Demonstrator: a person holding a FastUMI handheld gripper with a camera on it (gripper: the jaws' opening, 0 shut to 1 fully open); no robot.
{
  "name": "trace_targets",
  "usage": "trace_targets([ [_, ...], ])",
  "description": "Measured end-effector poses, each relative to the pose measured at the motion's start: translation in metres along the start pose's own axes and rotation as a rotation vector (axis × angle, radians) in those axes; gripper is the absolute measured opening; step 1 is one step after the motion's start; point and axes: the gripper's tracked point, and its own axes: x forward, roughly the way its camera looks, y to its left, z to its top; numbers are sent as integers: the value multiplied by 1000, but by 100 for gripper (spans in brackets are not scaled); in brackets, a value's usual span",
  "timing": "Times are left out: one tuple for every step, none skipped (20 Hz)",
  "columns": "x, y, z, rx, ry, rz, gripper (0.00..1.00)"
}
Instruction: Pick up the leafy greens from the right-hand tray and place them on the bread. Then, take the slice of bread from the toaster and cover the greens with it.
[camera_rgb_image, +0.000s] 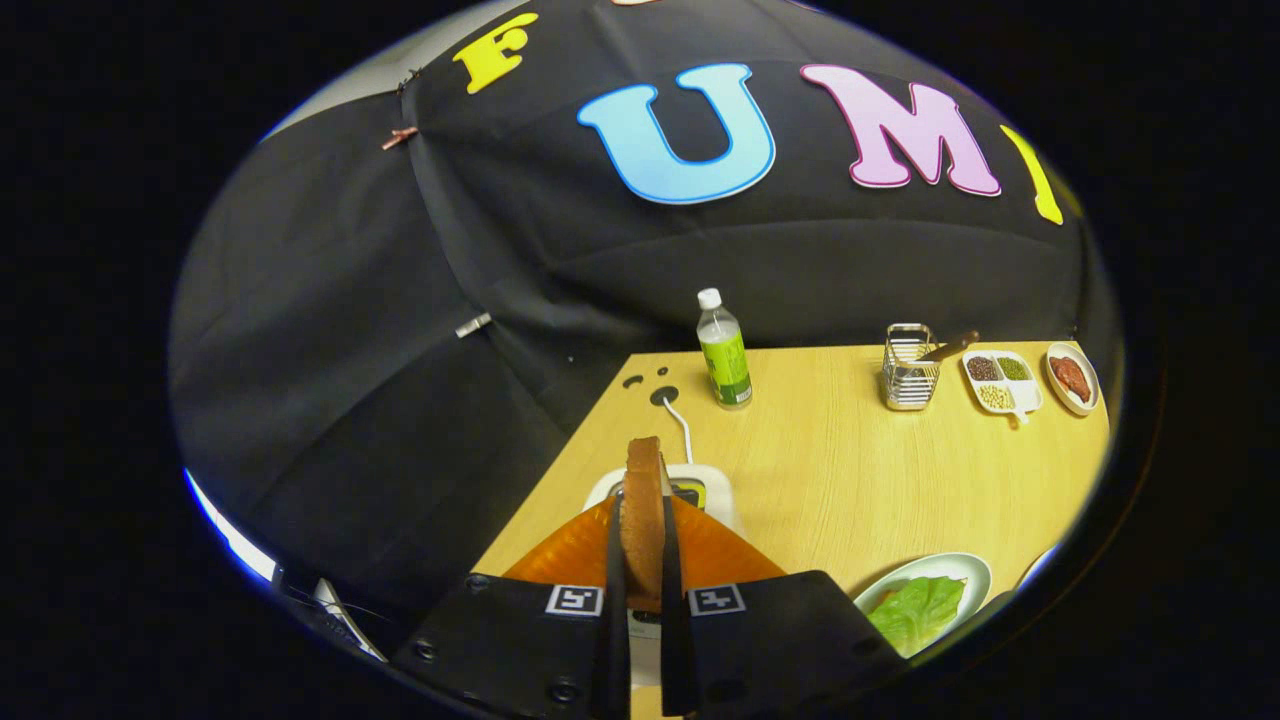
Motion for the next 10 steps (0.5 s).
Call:
trace_targets([
  [-13,0,10,19,-23,15,16],
  [-25,-4,19,28,-47,17,16],
  [-36,-10,27,32,-67,12,16],
  [-48,-17,34,40,-87,7,16],
  [-61,-25,40,51,-105,-1,16],
  [-73,-36,44,60,-122,-14,16],
  [-85,-51,49,62,-142,-38,16],
  [-99,-70,51,56,-166,-73,16],
  [-110,-90,51,46,-182,-112,16],
  [-120,-108,47,44,-188,-147,16],
])
